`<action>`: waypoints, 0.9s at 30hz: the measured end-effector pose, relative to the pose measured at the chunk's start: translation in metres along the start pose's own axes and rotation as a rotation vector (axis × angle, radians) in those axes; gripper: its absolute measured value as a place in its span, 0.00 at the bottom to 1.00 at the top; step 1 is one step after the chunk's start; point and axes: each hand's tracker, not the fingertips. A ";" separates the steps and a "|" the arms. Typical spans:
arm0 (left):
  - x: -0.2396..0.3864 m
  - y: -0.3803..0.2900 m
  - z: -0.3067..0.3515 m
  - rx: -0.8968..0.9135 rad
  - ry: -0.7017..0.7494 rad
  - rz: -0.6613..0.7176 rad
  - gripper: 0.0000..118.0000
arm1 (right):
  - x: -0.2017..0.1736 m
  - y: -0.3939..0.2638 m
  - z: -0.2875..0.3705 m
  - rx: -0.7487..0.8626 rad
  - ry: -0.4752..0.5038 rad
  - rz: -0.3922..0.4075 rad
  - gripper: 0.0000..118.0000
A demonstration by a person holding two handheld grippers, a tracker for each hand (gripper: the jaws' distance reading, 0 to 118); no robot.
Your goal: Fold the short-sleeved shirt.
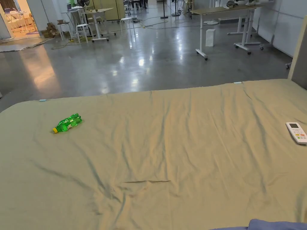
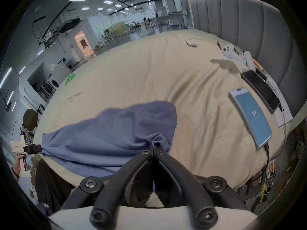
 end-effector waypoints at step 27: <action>0.180 -0.019 0.152 0.914 0.236 -0.369 0.72 | -0.141 -0.001 0.142 0.604 0.057 0.108 0.52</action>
